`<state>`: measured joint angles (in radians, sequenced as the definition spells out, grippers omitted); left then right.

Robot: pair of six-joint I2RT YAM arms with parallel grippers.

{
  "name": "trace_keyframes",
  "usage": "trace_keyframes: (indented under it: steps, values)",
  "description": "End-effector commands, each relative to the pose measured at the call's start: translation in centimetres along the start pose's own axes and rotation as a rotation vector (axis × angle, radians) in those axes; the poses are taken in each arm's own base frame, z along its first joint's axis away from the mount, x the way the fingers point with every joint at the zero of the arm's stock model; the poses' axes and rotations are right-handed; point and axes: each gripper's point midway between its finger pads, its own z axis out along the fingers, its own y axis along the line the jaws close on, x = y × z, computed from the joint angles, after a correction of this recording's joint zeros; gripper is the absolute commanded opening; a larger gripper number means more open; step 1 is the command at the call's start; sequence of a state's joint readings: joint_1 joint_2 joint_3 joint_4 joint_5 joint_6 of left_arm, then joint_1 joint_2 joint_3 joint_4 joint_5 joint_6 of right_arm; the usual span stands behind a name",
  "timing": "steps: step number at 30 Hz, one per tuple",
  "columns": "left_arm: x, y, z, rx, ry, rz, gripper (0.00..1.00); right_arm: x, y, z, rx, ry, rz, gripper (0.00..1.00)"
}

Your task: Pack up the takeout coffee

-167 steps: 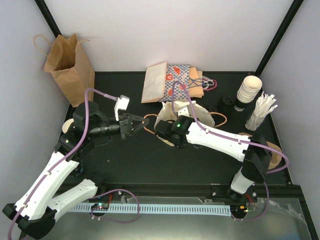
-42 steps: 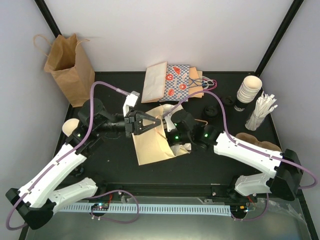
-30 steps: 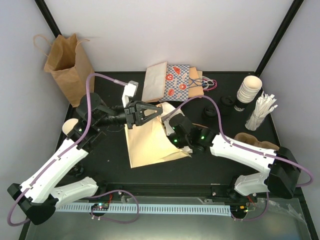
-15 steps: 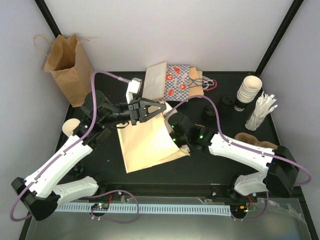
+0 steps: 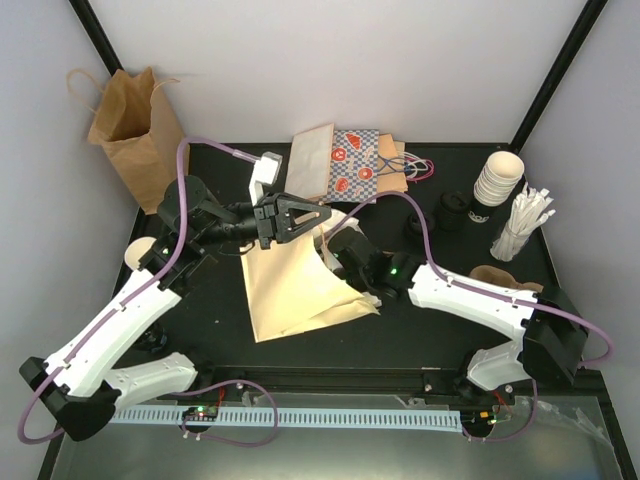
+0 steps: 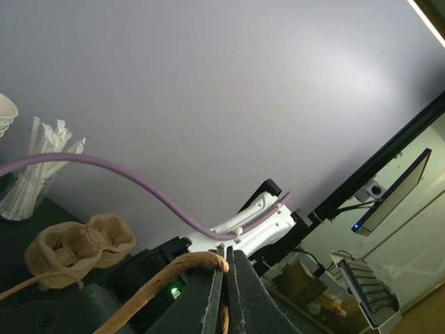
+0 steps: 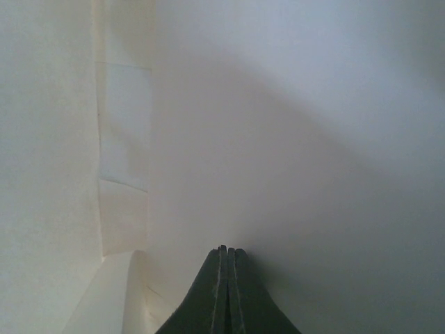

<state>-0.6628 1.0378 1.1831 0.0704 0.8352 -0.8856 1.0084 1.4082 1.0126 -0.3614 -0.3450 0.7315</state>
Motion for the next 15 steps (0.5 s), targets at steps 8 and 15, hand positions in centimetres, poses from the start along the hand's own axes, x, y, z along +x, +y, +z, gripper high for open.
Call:
trace_keyframes:
  steps: [8,15]
  values:
    - [-0.5,-3.8,-2.3,0.002,-0.054,0.136,0.01,0.8,-7.9,-1.5,0.463,0.033,-0.061,0.01]
    - [0.5,-3.1,-3.2,-0.055,-0.045,0.135,0.02,-0.2,-11.5,-4.3,0.75,0.034,-0.136,0.01]
